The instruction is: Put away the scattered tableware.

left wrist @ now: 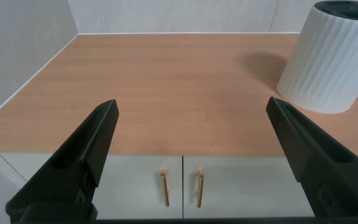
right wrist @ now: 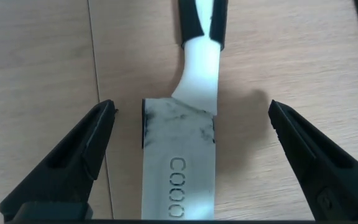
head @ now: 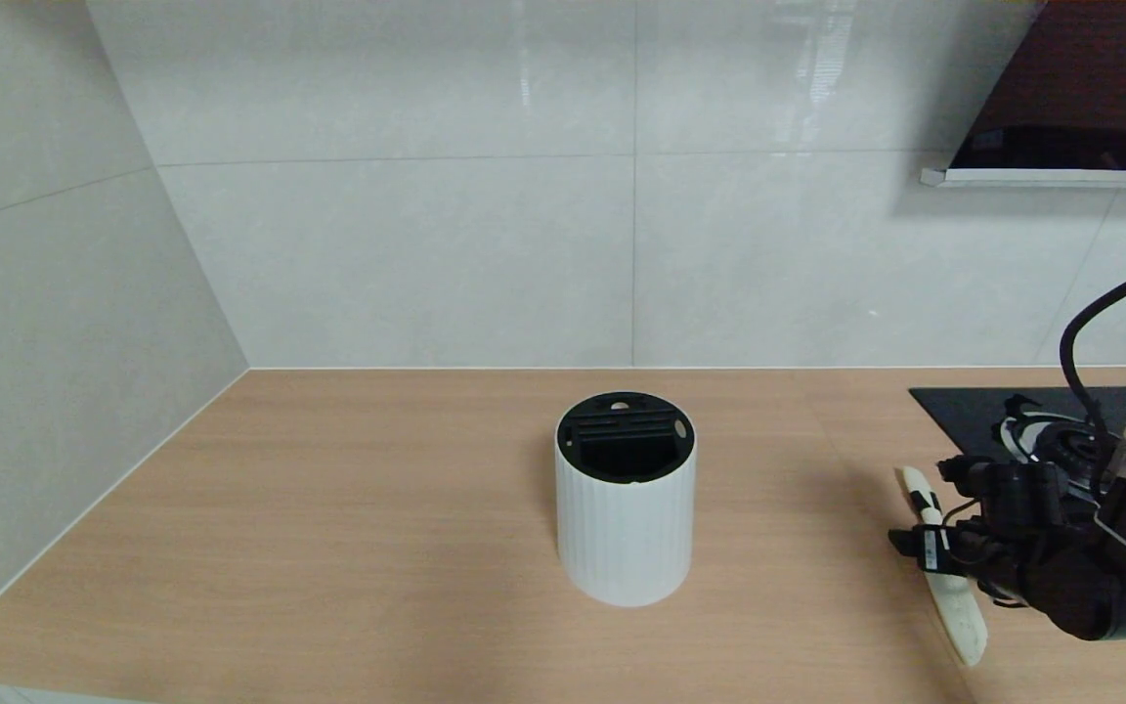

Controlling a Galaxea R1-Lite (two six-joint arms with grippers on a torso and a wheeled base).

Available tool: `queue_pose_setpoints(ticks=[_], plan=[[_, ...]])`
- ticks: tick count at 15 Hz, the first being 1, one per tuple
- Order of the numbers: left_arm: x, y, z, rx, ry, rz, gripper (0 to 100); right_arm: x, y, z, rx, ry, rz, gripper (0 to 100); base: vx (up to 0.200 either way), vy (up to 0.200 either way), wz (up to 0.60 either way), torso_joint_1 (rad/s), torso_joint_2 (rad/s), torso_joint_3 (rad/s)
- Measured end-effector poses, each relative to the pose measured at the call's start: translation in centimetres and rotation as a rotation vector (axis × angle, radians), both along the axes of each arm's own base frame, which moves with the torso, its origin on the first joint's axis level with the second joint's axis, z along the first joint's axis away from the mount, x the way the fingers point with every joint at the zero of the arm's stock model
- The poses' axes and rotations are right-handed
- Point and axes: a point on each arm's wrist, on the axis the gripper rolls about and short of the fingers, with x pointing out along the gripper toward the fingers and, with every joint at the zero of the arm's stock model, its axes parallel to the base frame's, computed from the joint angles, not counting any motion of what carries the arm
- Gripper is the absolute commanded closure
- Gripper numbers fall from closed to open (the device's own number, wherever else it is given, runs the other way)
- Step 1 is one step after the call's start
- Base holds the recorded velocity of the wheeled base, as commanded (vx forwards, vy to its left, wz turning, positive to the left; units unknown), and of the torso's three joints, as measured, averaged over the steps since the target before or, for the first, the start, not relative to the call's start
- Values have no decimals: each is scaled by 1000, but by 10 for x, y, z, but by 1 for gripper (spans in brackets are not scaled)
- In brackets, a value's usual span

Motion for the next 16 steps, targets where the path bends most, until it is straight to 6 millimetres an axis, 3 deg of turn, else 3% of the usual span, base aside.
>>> queue_pose_setpoints(ticks=[6,7,16], plan=[[0,0,0,0,0,0,0,0,5,-2,15,3,4,0,0,0,0,0,0,0],[0,0,0,0,0,0,0,0,5,-2,15,3,4,100,0,0,0,0,0,0],[0,0,0,0,0,0,0,-3,5,-5,17,17,7,100,0,0,0,0,0,0]])
